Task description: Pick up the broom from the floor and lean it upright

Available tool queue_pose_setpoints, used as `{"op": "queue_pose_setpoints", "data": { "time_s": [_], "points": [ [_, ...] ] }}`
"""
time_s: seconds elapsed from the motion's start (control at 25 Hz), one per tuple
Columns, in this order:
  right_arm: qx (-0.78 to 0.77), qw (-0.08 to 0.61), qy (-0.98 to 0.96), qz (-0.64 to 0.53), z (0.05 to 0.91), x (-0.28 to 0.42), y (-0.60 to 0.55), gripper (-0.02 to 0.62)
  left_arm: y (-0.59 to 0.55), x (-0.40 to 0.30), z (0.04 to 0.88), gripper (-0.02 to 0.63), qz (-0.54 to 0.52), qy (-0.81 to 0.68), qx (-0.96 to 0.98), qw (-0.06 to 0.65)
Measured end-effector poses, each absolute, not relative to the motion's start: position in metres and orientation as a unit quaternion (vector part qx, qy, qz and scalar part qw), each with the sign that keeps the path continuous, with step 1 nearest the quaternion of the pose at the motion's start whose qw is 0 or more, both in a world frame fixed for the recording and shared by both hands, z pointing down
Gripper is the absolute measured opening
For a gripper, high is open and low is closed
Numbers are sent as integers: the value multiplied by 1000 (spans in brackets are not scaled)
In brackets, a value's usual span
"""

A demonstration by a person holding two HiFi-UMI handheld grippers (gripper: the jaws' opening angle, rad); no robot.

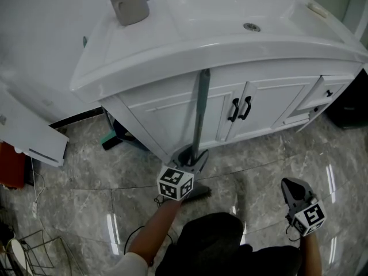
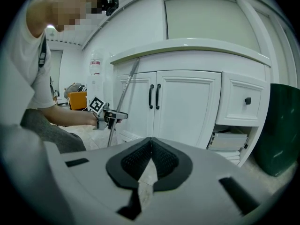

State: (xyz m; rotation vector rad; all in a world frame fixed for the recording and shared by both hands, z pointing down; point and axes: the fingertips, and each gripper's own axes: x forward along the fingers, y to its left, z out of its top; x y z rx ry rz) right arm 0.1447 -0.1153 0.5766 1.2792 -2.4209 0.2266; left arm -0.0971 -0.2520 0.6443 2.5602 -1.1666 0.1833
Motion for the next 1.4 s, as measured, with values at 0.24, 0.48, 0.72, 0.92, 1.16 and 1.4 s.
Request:
{"op": "queue_pose_setpoints", "data": {
  "time_s": [0.24,0.48,0.72,0.92,1.16,1.4],
  "points": [
    [454,197,-865,80,577,141,-117,3,-249,-101,646,195,68,-409,896,159],
    [451,190,-870,69,574,142,-119,3,-248,-99,638,207,69,-408,898,149],
    [455,193,-866,75,576,144,-116,3,-245,-99,628,215,68,-403,902,139],
    [439,175,-878,77,581,138,-114,3,-237,-99,621,215,68,-403,905,121],
    [438,193,-873,92,607,139,-122,3,-232,-109,620,218,56,-415,901,118],
    [403,174,-894,85,615,122,-128,3,-224,-121,625,225,59,-433,892,114]
  ]
}}
